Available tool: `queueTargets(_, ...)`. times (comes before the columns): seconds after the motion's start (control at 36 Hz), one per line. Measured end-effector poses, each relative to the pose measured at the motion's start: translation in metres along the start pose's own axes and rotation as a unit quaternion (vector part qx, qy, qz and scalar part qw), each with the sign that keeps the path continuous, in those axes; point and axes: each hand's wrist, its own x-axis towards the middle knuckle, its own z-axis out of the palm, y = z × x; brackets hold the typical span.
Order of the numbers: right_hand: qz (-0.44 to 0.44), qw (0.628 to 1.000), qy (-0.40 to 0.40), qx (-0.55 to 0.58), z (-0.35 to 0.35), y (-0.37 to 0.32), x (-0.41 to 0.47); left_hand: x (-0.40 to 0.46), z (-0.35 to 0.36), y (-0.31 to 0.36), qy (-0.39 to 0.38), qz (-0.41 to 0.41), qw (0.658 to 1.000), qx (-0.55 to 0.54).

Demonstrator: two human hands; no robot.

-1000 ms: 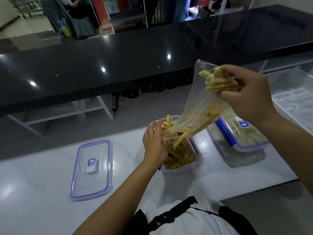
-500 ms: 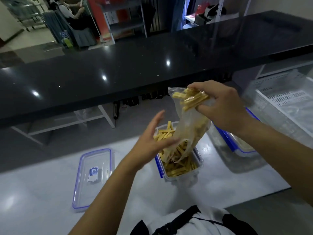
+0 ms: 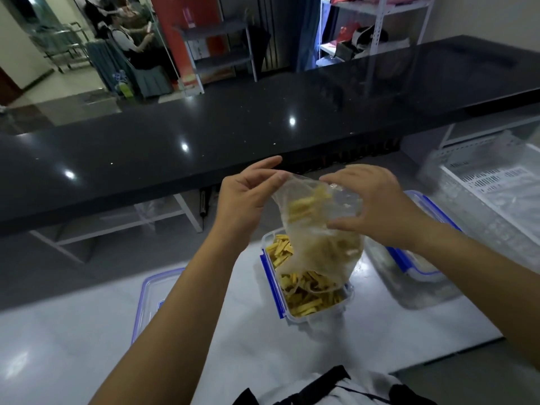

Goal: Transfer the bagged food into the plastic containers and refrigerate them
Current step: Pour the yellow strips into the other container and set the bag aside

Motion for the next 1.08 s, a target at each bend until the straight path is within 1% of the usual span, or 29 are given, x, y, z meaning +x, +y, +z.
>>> queueTargets(0.06,0.069,0.996,-0.040,0.046,-0.001,0.014,-0.005,0.000,-0.002,-0.001,0.004,0.004,1.000,-0.005)
queueTargets(0.11,0.147,0.977,-0.056,0.146,0.000,0.026,-0.010,-0.002,-0.003,-0.002,0.008,0.006,1.000,-0.004)
queueTargets(0.19,0.234,0.923,-0.036,0.302,0.008,0.035,-0.018,-0.003,-0.005,-0.004,0.013,0.004,1.000,-0.010)
queueTargets(0.25,0.271,0.885,-0.029,0.376,0.015,0.039,-0.021,-0.003,-0.007,-0.005,0.012,-0.001,1.000,-0.011)
queueTargets(0.28,0.281,0.874,-0.031,0.396,0.019,0.040,-0.023,-0.002,-0.007,-0.006,0.013,-0.004,1.000,-0.014)
queueTargets(0.33,0.282,0.863,-0.032,0.419,0.022,0.038,-0.026,-0.001,-0.008,-0.007,0.021,-0.007,0.999,-0.028)
queueTargets(0.36,0.279,0.858,-0.019,0.431,0.023,0.037,-0.025,0.000,-0.009,-0.008,0.025,-0.003,0.999,-0.033)
queueTargets(0.42,0.275,0.841,0.033,0.466,0.021,0.031,-0.021,0.003,-0.011,-0.008,0.027,0.009,0.999,-0.045)
queueTargets(0.5,0.257,0.812,0.122,0.510,0.017,0.026,-0.014,0.007,-0.013,-0.006,0.031,0.020,0.994,-0.100)
queueTargets(0.53,0.248,0.809,0.137,0.515,0.018,0.025,-0.012,0.007,-0.014,-0.006,0.035,0.020,0.992,-0.117)
queueTargets(0.58,0.241,0.807,0.141,0.520,0.027,0.023,-0.012,0.006,-0.014,-0.010,0.042,0.013,0.992,-0.122)
queueTargets(0.64,0.257,0.803,0.109,0.526,0.042,0.025,-0.017,0.002,-0.011,-0.022,0.031,-0.003,0.996,-0.085)
queueTargets(0.69,0.284,0.799,0.061,0.527,0.060,0.031,-0.028,-0.006,-0.007,-0.037,0.000,-0.043,0.997,-0.068)
queueTargets(0.75,0.301,0.794,0.031,0.527,0.073,0.039,-0.040,-0.015,-0.004,-0.055,-0.042,-0.095,0.991,-0.086)
queueTargets(0.78,0.301,0.791,0.027,0.532,0.078,0.042,-0.045,-0.020,-0.003,-0.065,-0.069,-0.117,0.987,-0.089)
queueTargets(0.83,0.293,0.782,0.033,0.550,0.085,0.044,-0.054,-0.030,0.002,-0.081,-0.129,-0.139,0.980,-0.059)
queueTargets(0.89,0.283,0.778,0.031,0.559,0.090,0.046,-0.060,-0.038,0.010,-0.090,-0.165,-0.151,0.974,-0.031)
queueTargets(0.92,0.277,0.784,0.023,0.555,0.091,0.046,-0.062,-0.041,0.014,-0.093,-0.160,-0.160,0.974,-0.028)
queueTargets(0.97,0.277,0.800,0.014,0.532,0.094,0.045,-0.063,-0.042,0.023,-0.096,-0.123,-0.173,0.977,-0.019)
queueTargets(1.03,0.286,0.808,0.040,0.514,0.095,0.045,-0.060,-0.038,0.028,-0.094,-0.073,-0.176,0.982,-0.004)
queueTargets(1.08,0.284,0.788,0.079,0.540,0.090,0.042,-0.052,-0.032,0.028,-0.086,-0.034,-0.158,0.987,-0.023)
